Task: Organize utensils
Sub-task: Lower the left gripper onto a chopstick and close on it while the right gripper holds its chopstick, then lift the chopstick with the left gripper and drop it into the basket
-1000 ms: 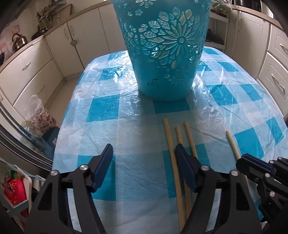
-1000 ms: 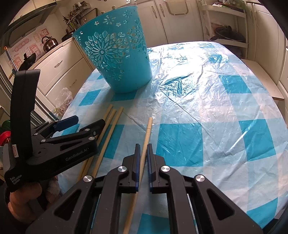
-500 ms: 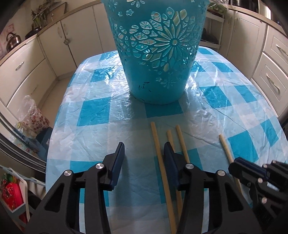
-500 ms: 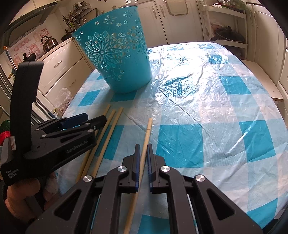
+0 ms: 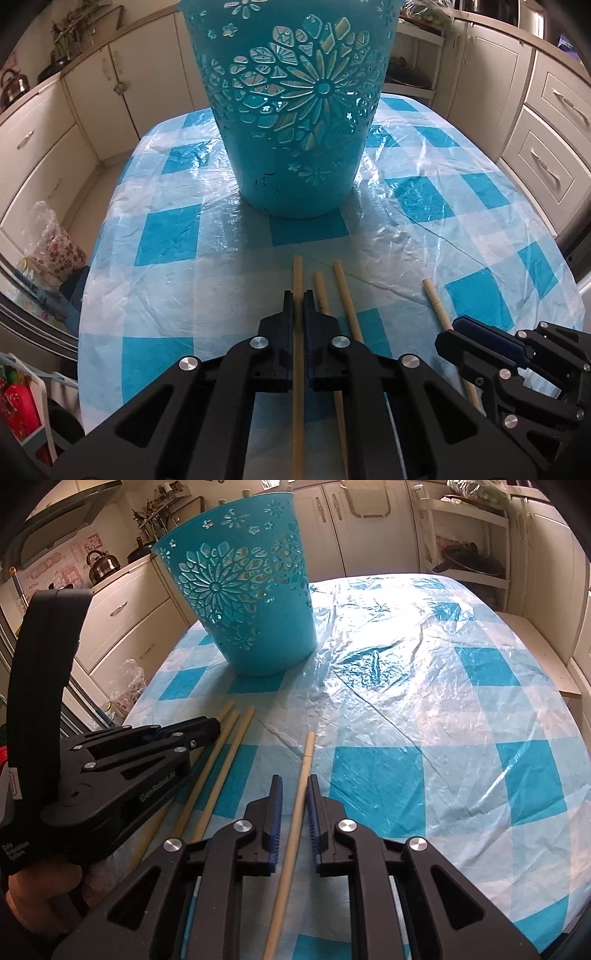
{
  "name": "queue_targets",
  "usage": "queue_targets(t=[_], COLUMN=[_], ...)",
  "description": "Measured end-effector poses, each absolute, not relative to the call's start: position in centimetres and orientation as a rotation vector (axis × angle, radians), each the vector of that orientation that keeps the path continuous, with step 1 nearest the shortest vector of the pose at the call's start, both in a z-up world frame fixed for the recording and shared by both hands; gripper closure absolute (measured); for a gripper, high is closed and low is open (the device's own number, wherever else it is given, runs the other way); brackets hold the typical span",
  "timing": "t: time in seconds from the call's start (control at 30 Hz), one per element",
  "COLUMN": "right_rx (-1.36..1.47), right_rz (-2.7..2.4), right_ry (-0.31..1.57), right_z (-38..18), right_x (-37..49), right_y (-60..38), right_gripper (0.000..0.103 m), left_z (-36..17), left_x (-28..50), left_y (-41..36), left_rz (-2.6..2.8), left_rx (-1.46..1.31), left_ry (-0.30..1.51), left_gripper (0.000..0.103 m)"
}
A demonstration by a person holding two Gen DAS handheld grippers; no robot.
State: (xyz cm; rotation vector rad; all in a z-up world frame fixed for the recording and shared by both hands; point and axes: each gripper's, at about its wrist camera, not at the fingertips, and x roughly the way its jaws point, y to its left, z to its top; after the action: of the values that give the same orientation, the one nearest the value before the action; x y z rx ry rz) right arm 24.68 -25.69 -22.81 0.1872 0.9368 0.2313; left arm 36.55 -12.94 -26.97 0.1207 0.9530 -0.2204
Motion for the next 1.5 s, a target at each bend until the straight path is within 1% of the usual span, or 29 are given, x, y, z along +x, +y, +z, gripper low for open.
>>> queue_targets(t=[0.27,0.47,0.63,0.77,0.97,1.1,1.27,1.37,1.5], right_rx=[0.170,0.171,0.174,0.182,0.191,0.196,0.197,0.207,0.225], right_rz=[0.232,0.236,0.240,0.242,0.245,0.249,0.255,0.260,0.267], right_ry=[0.928,0.928,0.928,0.928,0.926,0.921,0.920,0.923,0.928], right_z=[-22.8,-22.8,-22.8,-22.8,-22.9,-22.9,-22.9,-22.9,-22.9], right_x=[24.9,25.0,25.4,25.5,25.3,25.2,25.2,25.2,25.4], right_y=[-25.2,-25.2,-25.2,-25.2,-25.2,-25.2,-25.2,-25.3,-25.5], right_gripper=[0.081,0.078,0.077,0.077,0.076,0.076,0.075,0.074,0.074], left_z=[-26.4,-23.2,-18.0,-12.8,-5.8,-3.3,-2.8,-4.0,-6.6], left_x=[36.2,35.9,36.0,36.9,39.6,42.2,45.5,47.9,50.1], left_y=[-12.0,-9.3,-6.8,-6.1,-6.1,-8.1,-10.0,-11.1,-11.7], left_rz=[-0.239,-0.319,-0.360,-0.369,-0.358,-0.332,-0.284,-0.240,-0.202], left_rx=[0.086,-0.048,-0.146,-0.190,-0.268,-0.262,-0.256,-0.264,-0.286], left_ry=[0.947,0.896,0.804,0.684,0.460,0.345,0.271,0.260,0.296], left_gripper=[0.098,0.098,0.098,0.098,0.098,0.098,0.098,0.098,0.098])
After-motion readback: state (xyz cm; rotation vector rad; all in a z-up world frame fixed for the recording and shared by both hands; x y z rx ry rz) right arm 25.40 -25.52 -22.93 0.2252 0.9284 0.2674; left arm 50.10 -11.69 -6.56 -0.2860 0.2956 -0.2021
